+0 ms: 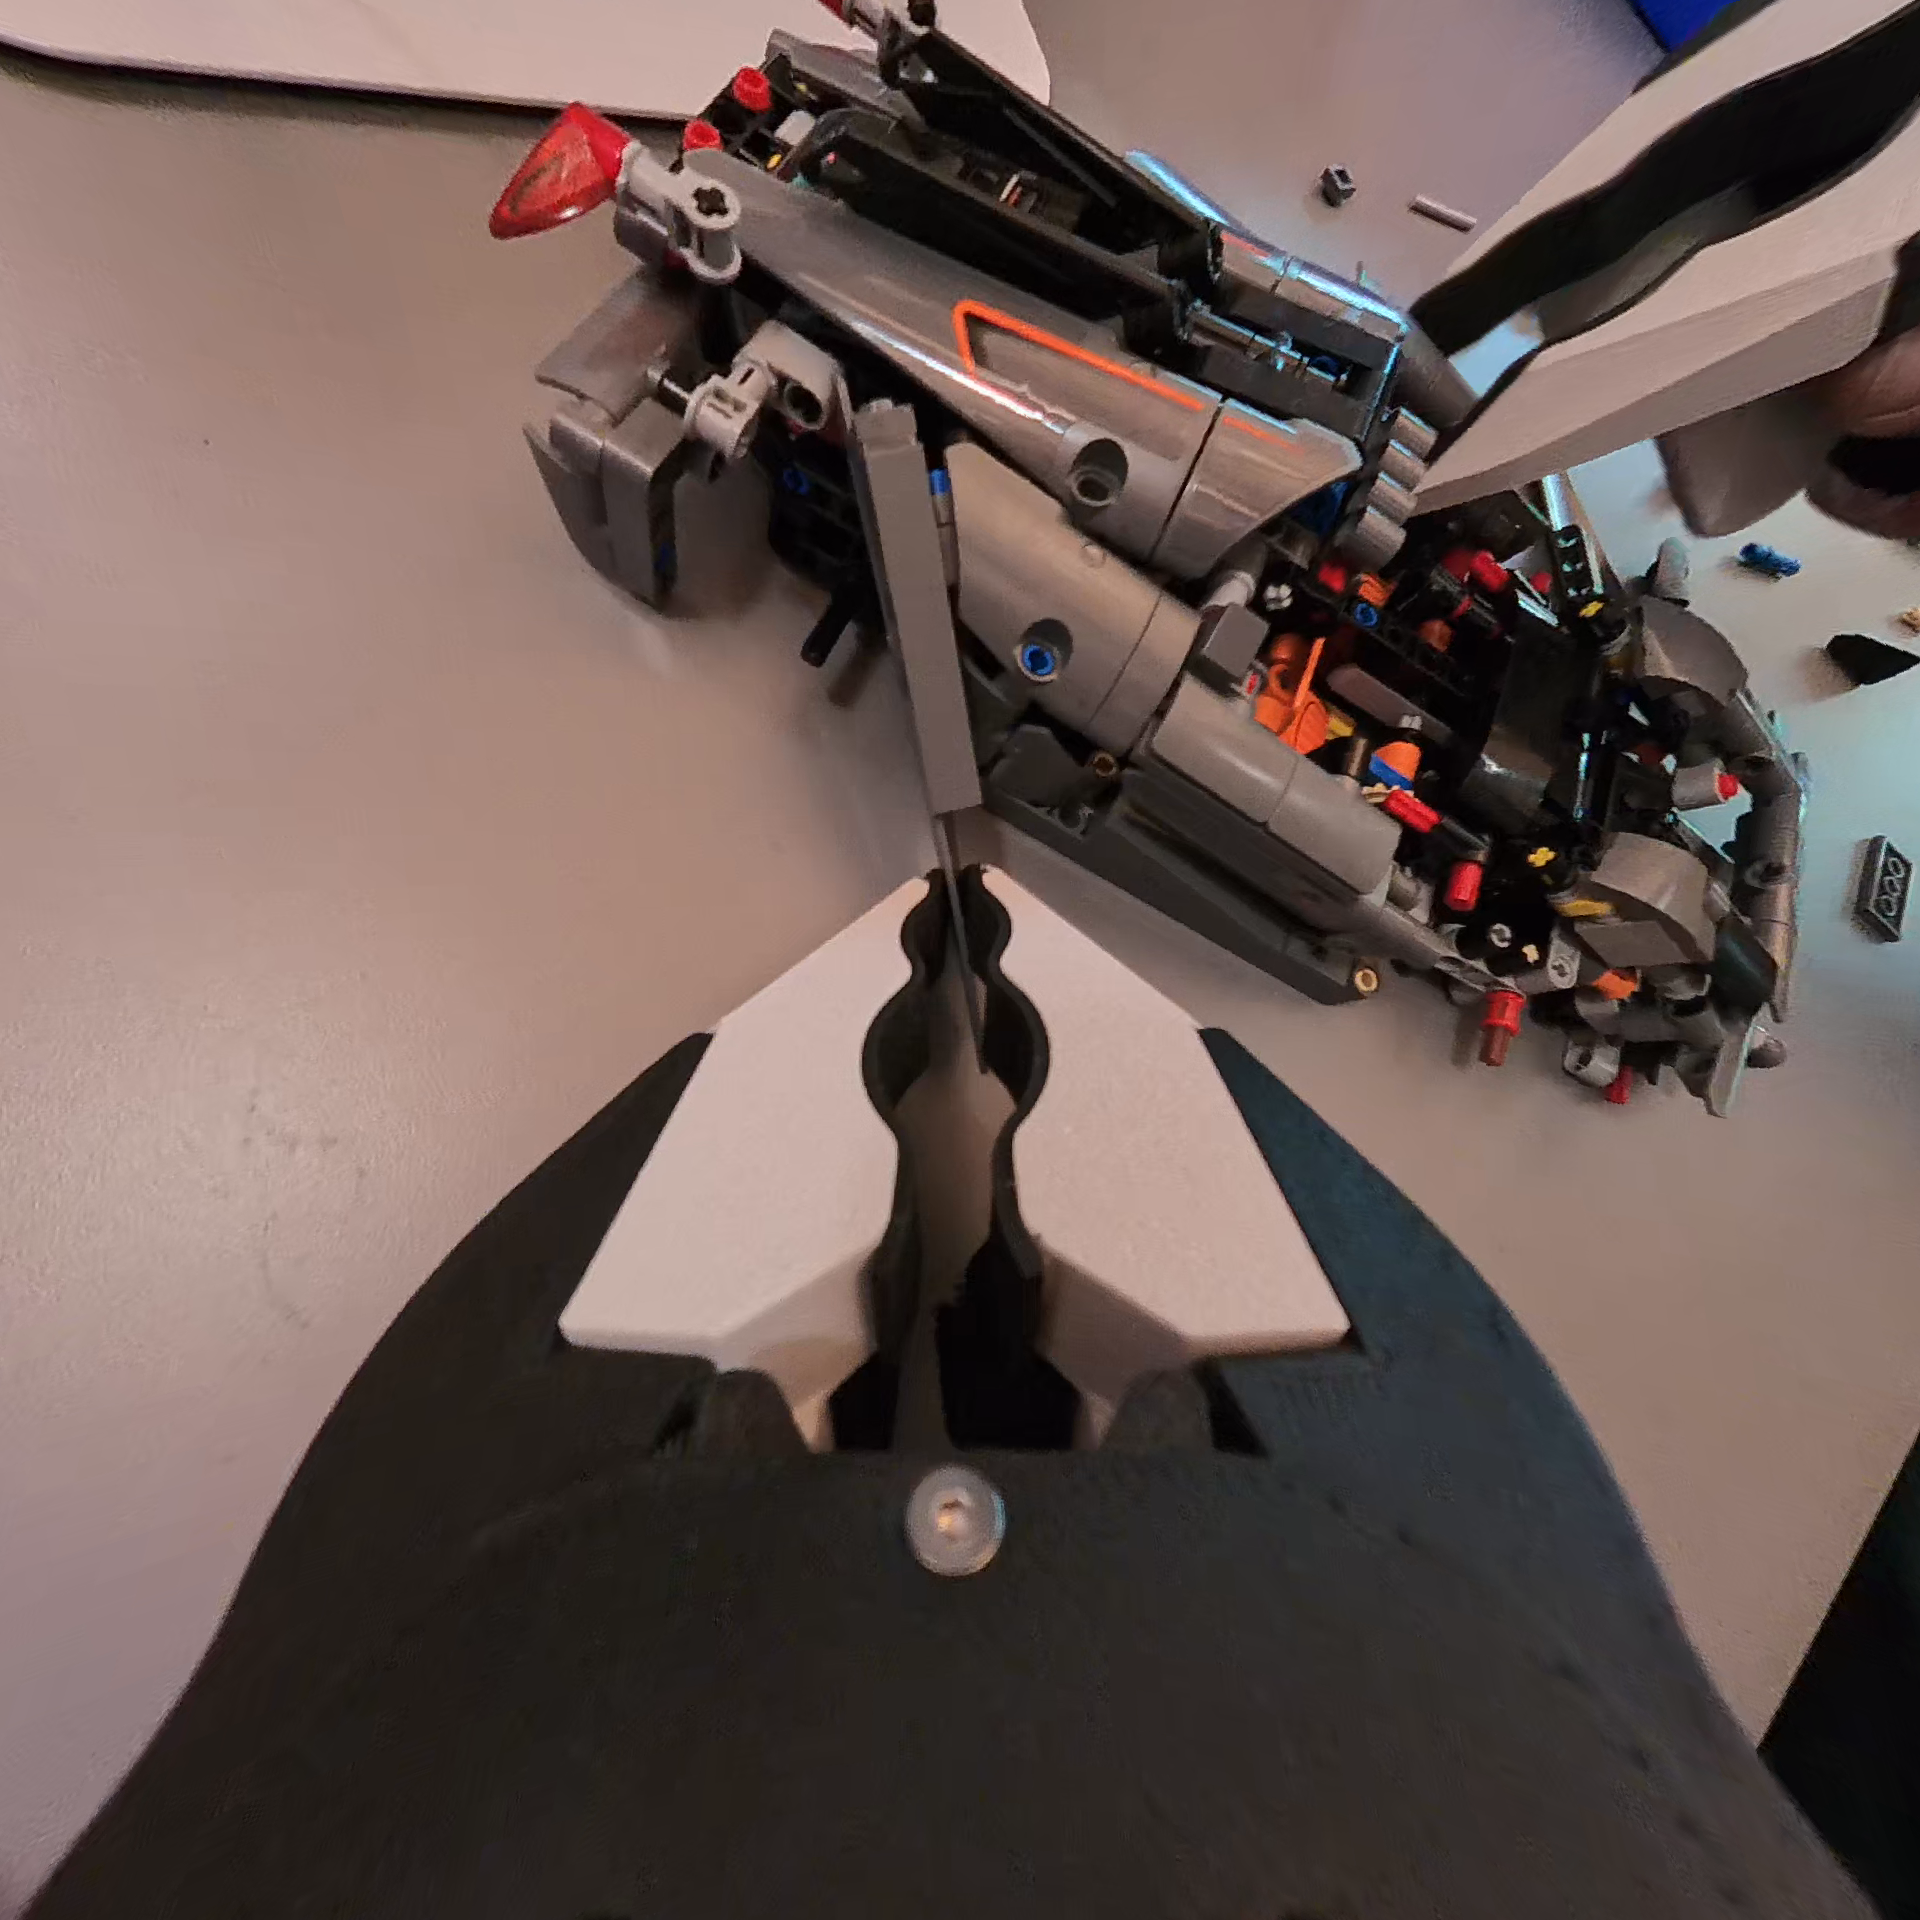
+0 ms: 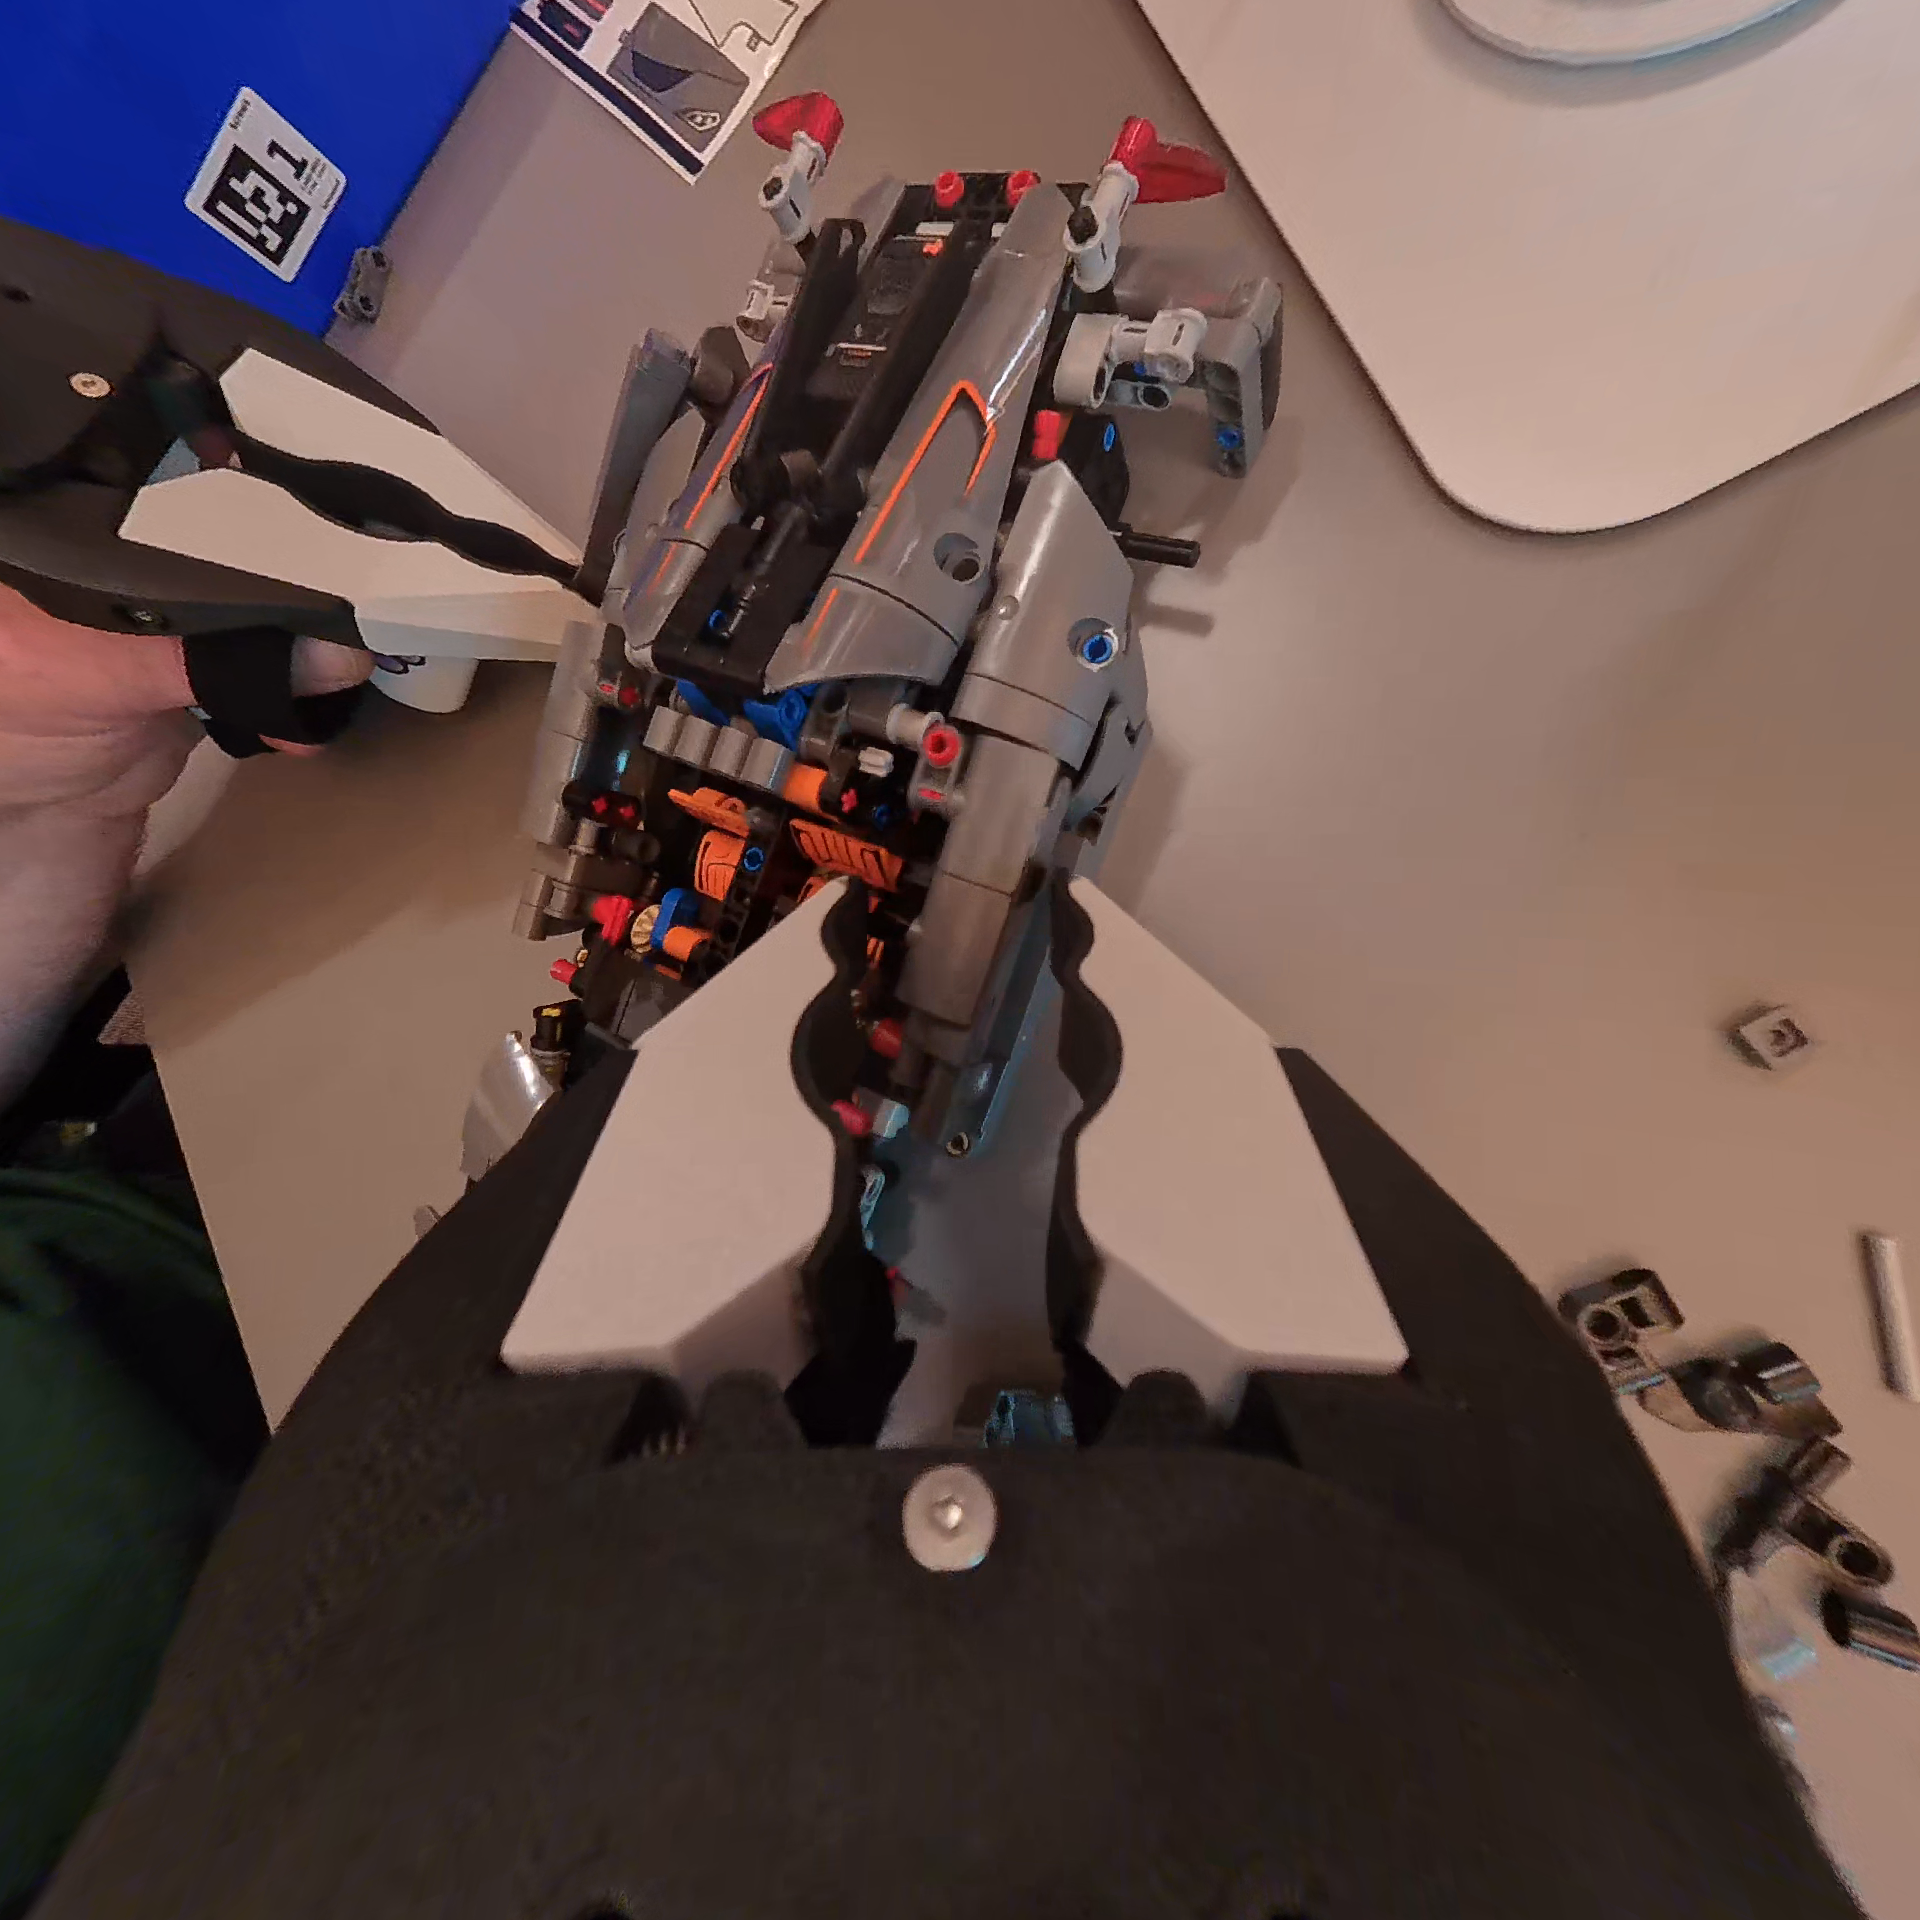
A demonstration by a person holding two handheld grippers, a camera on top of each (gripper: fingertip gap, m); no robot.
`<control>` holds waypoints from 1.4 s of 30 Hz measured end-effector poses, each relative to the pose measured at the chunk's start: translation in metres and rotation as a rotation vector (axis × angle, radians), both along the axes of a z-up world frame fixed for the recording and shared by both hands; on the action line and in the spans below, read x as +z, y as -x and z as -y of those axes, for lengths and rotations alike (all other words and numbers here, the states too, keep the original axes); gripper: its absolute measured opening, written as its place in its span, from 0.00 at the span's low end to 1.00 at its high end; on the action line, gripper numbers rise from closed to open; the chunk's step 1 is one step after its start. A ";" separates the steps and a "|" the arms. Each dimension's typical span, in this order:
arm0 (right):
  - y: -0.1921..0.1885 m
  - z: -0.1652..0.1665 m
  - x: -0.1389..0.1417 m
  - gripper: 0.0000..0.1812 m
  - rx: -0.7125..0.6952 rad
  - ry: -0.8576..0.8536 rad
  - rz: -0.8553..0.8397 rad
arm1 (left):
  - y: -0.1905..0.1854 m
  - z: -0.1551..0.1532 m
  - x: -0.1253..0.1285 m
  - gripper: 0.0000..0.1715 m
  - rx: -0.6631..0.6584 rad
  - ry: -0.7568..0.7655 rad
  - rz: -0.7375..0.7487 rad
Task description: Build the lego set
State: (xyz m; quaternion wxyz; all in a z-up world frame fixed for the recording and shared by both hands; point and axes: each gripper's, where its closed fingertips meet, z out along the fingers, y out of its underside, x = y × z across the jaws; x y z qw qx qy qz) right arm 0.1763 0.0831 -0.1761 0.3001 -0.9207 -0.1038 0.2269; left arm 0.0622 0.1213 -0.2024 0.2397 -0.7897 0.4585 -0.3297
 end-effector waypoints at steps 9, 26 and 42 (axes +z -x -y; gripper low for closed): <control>0.008 0.050 0.039 0.32 -0.022 -0.117 0.064 | 0.017 -0.020 0.017 0.00 0.033 -0.031 0.042; 0.072 0.118 0.018 0.36 0.018 -0.185 0.086 | 0.049 -0.015 -0.001 0.02 0.098 0.034 -0.075; 0.050 0.130 0.013 0.40 -0.169 -0.265 0.243 | -0.013 -0.071 0.049 0.26 0.004 -0.179 0.033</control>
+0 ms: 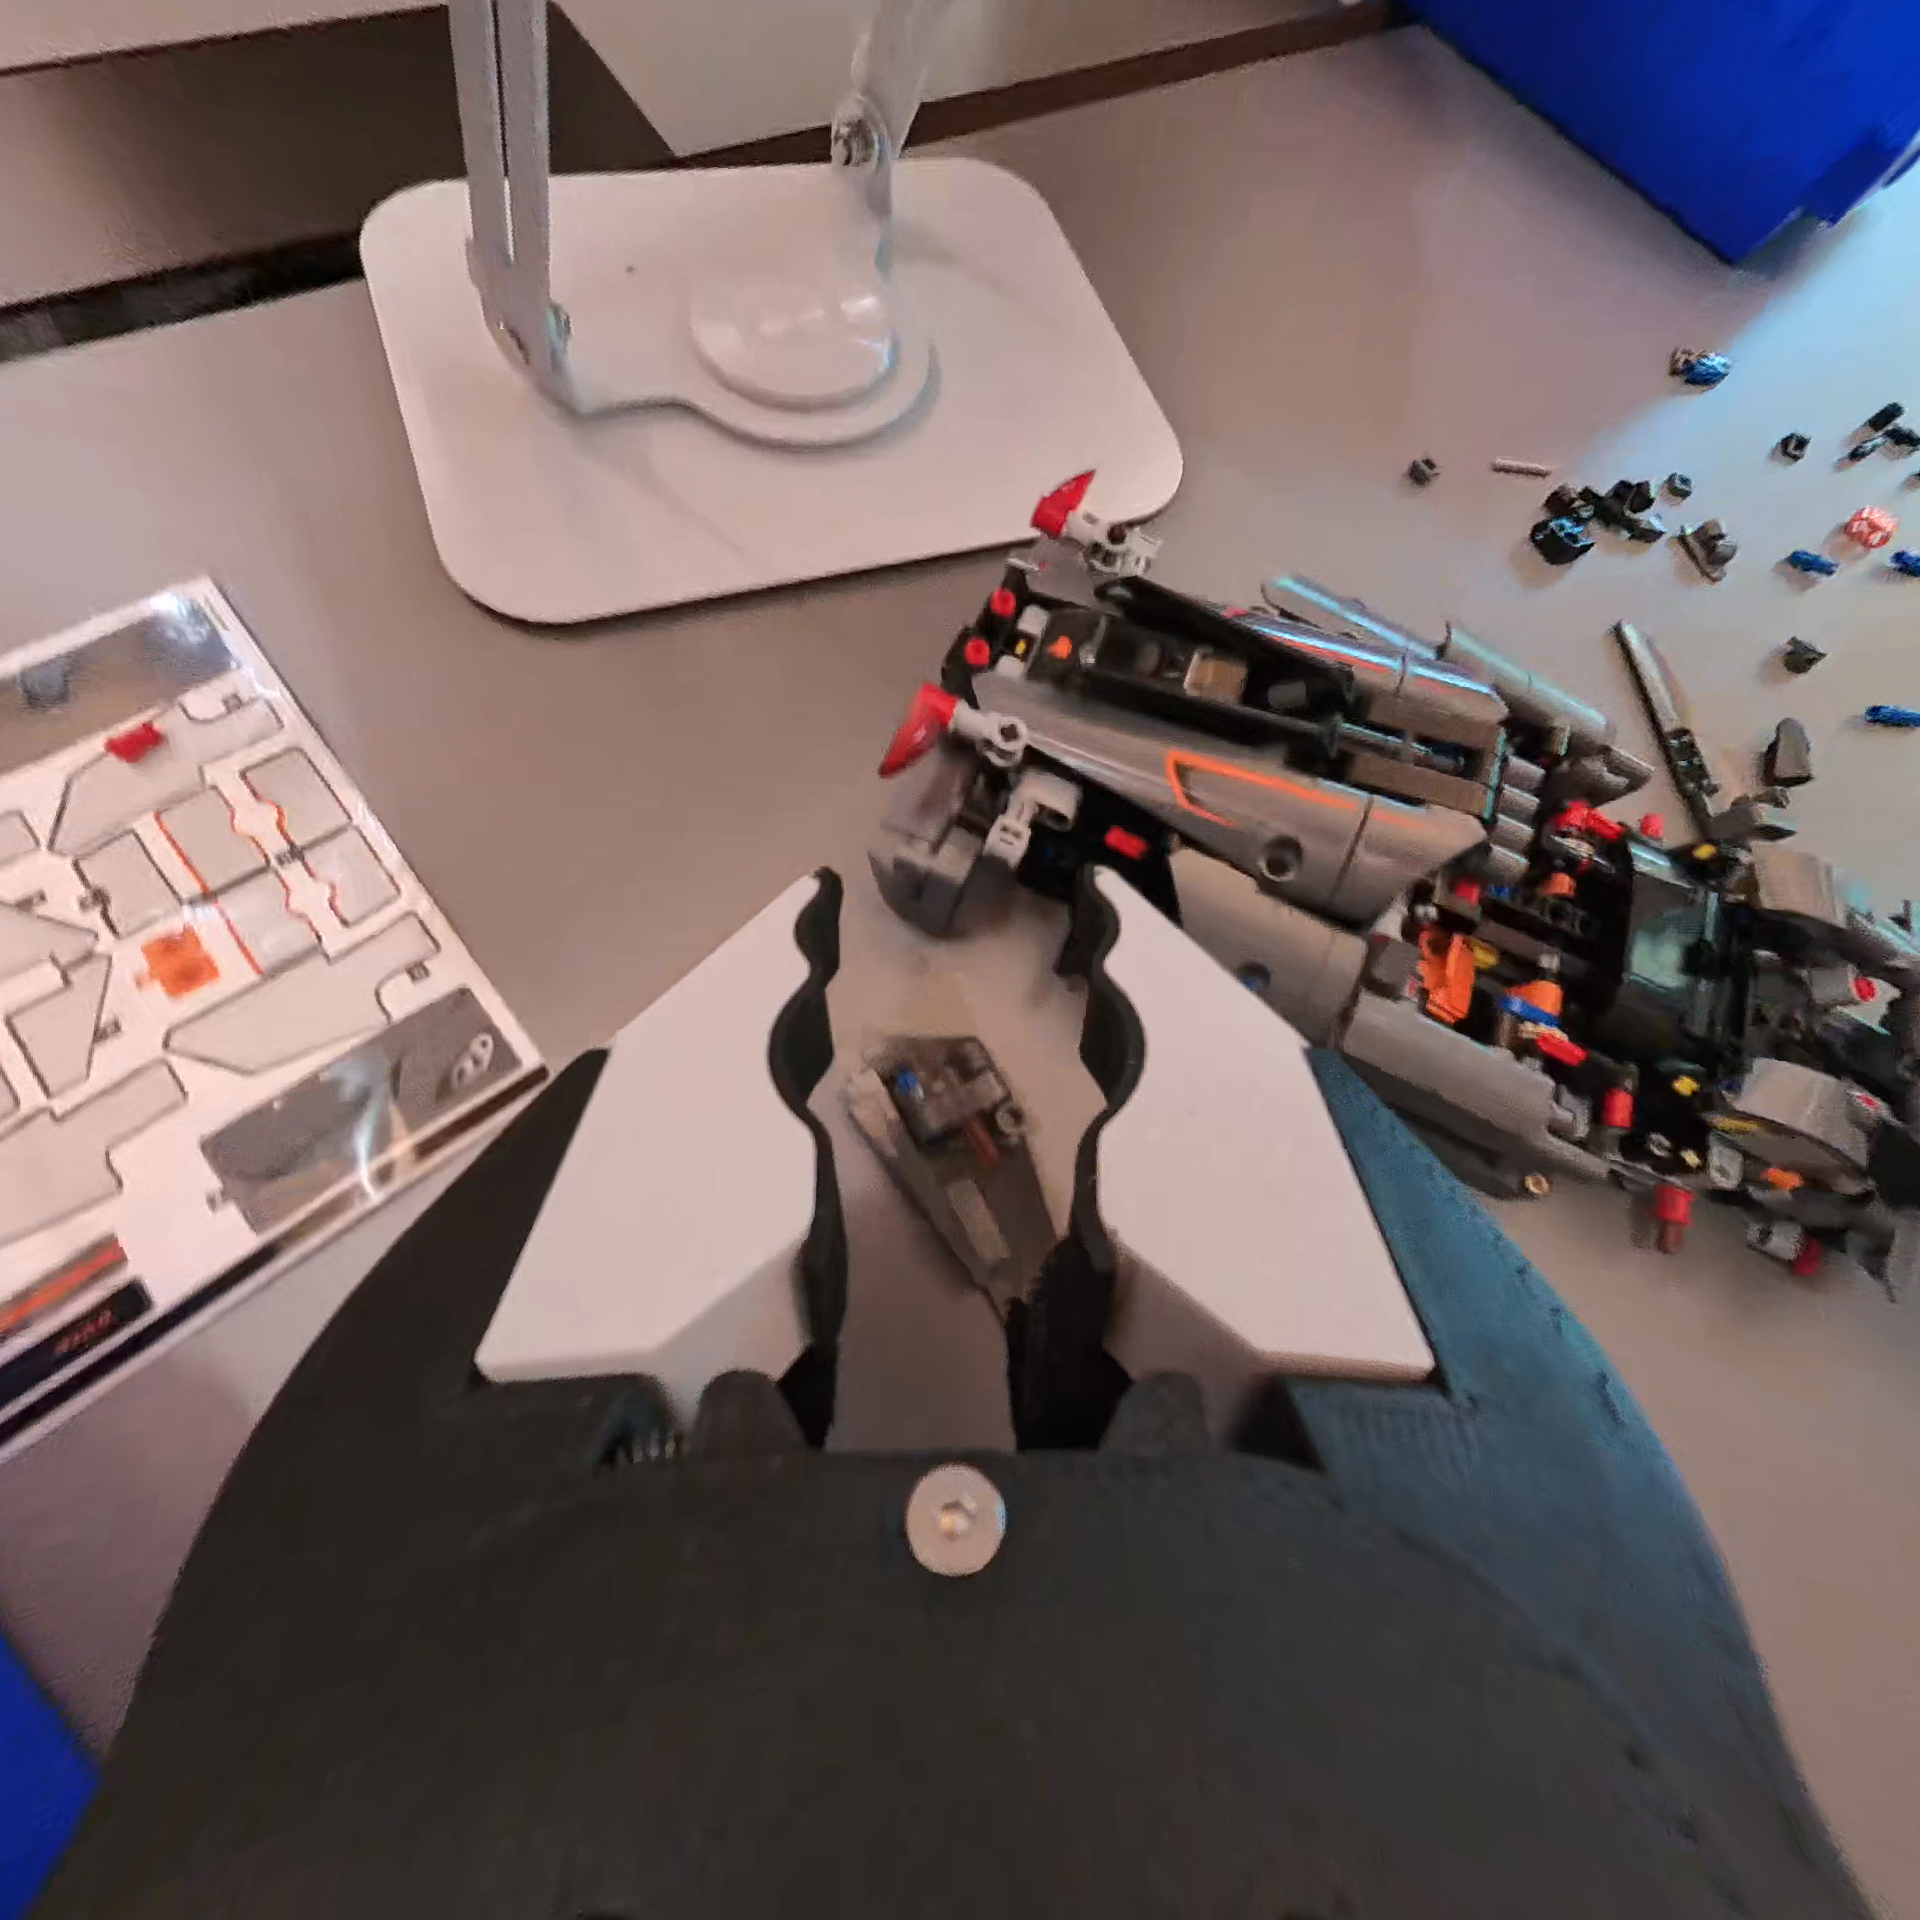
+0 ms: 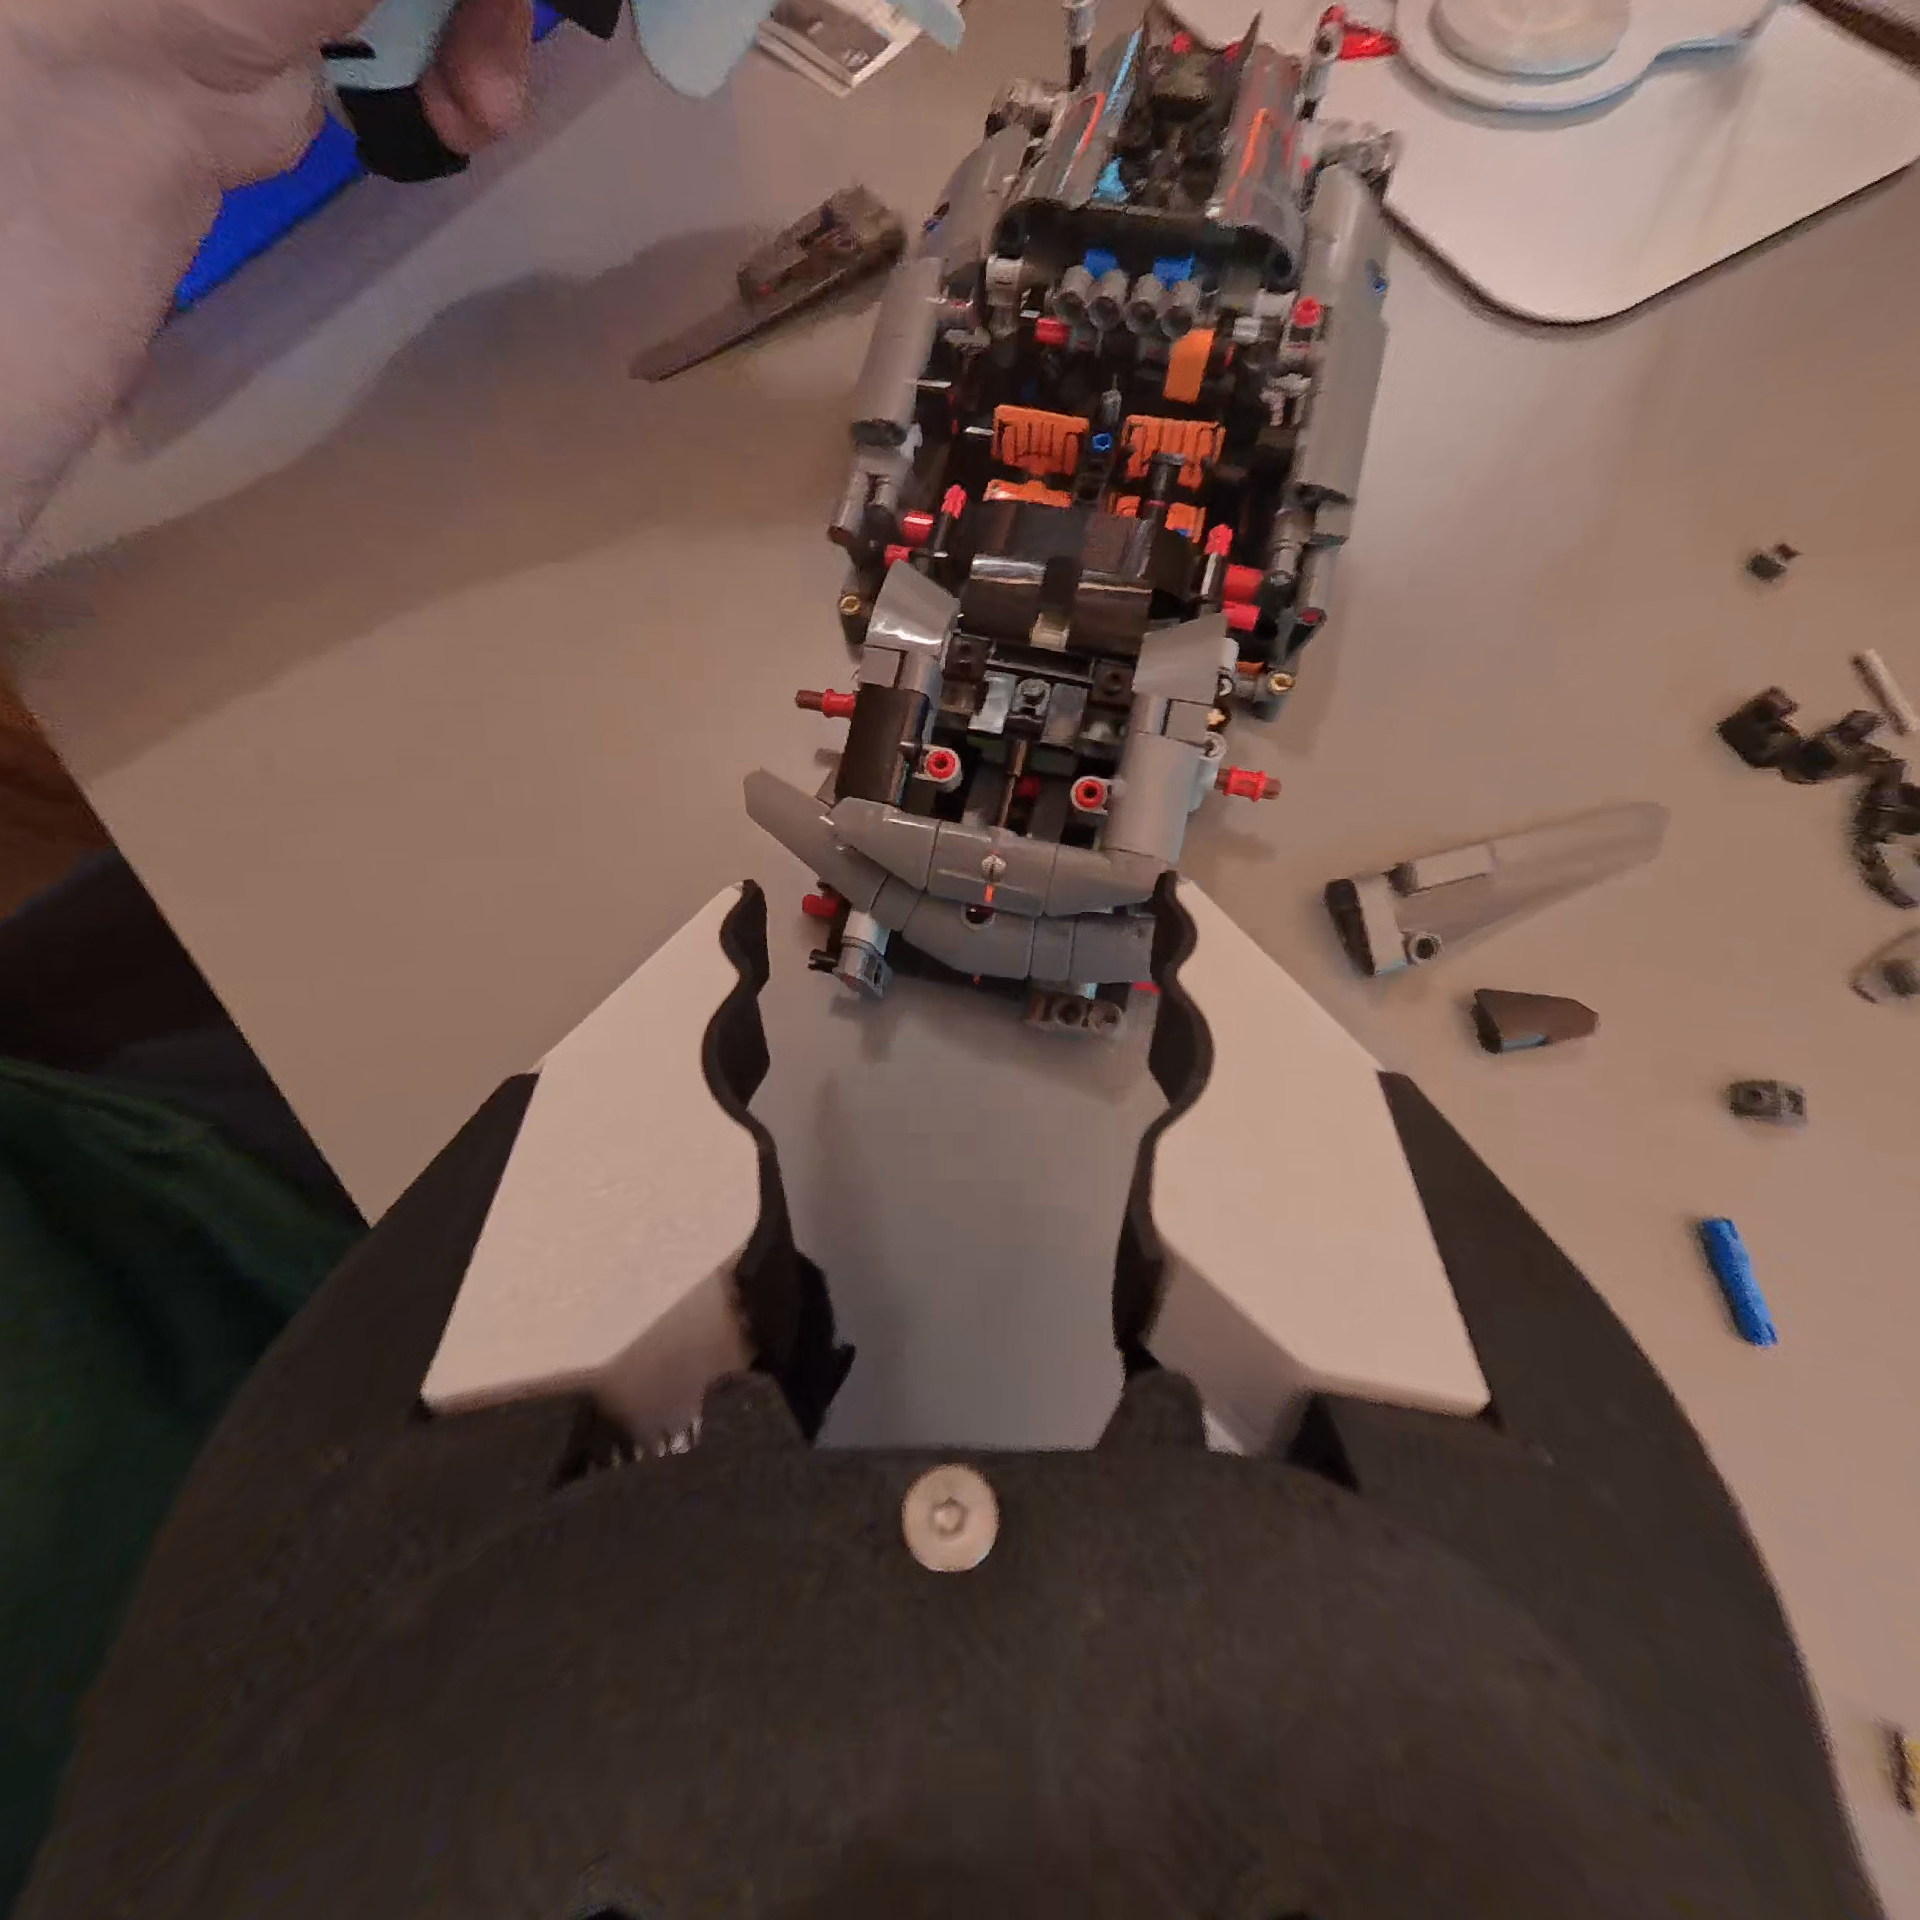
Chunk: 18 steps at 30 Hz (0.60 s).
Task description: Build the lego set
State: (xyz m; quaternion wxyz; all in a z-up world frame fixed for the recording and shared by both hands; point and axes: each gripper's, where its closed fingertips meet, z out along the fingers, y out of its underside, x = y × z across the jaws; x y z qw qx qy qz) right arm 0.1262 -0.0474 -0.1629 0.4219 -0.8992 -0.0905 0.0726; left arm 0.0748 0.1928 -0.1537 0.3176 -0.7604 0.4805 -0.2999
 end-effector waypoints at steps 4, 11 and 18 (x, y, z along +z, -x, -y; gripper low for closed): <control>-0.005 0.000 -0.012 0.49 -0.038 0.023 0.003 | -0.010 -0.007 -0.012 0.27 -0.041 0.043 -0.001; -0.009 -0.010 -0.020 0.46 -0.043 0.026 0.033 | -0.024 0.003 -0.022 0.23 -0.136 0.107 0.046; -0.009 -0.020 -0.026 0.43 0.006 0.036 0.020 | -0.024 -0.001 -0.023 0.14 -0.125 0.111 0.056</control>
